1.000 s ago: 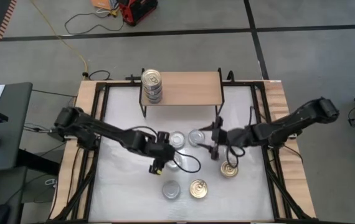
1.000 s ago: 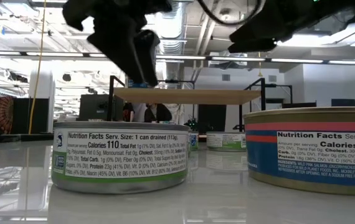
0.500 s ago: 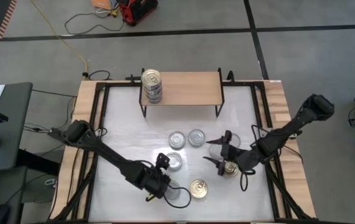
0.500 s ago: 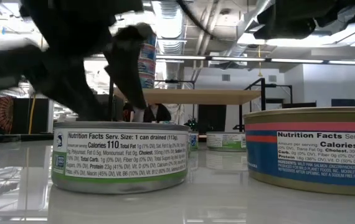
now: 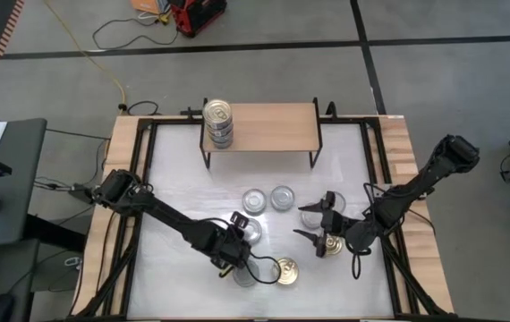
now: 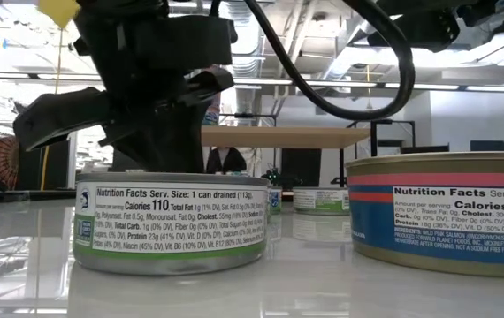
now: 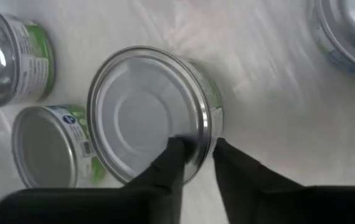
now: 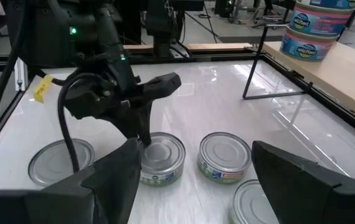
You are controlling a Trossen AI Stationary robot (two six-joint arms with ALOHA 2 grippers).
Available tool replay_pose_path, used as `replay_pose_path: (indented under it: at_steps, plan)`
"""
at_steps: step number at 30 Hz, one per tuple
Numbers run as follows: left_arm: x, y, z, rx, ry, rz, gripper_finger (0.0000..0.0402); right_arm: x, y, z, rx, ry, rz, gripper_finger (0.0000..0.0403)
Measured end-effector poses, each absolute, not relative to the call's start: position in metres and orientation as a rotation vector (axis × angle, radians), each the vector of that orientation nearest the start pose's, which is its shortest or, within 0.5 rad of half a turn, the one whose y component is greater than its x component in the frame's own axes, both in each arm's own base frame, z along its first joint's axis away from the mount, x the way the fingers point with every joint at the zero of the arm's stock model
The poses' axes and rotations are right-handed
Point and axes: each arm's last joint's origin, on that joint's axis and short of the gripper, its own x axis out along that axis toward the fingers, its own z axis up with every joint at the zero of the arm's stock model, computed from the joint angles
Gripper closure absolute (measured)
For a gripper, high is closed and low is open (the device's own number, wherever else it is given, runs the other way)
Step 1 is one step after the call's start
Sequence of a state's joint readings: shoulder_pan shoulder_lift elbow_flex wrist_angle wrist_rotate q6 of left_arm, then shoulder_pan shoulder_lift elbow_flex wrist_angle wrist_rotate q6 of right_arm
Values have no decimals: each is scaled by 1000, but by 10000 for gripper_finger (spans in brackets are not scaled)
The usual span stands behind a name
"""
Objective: Stack canned seafood by type on shelf
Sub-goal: Put the green tuna can on the shelf
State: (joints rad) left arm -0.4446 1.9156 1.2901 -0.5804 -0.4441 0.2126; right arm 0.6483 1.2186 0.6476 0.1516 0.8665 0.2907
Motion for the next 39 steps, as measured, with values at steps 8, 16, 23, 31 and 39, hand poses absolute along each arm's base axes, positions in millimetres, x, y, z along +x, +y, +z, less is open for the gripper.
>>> replay_pose_path:
  at_steps: [8,16,23,31,39]
  plan:
    - [329,-158,160,743,1153,-109,400,209,131,233,-11,279,-257,72]
    - [311,-171,144,697,1186,-133,402,211,129,234,-2,271,-265,72]
    - [306,-178,142,716,1155,-95,401,212,129,235,10,259,-266,72]
    - [306,-180,158,640,1173,-139,401,212,128,235,11,260,-270,72]
    - [311,-171,243,438,951,-144,382,212,128,235,10,259,-270,72]
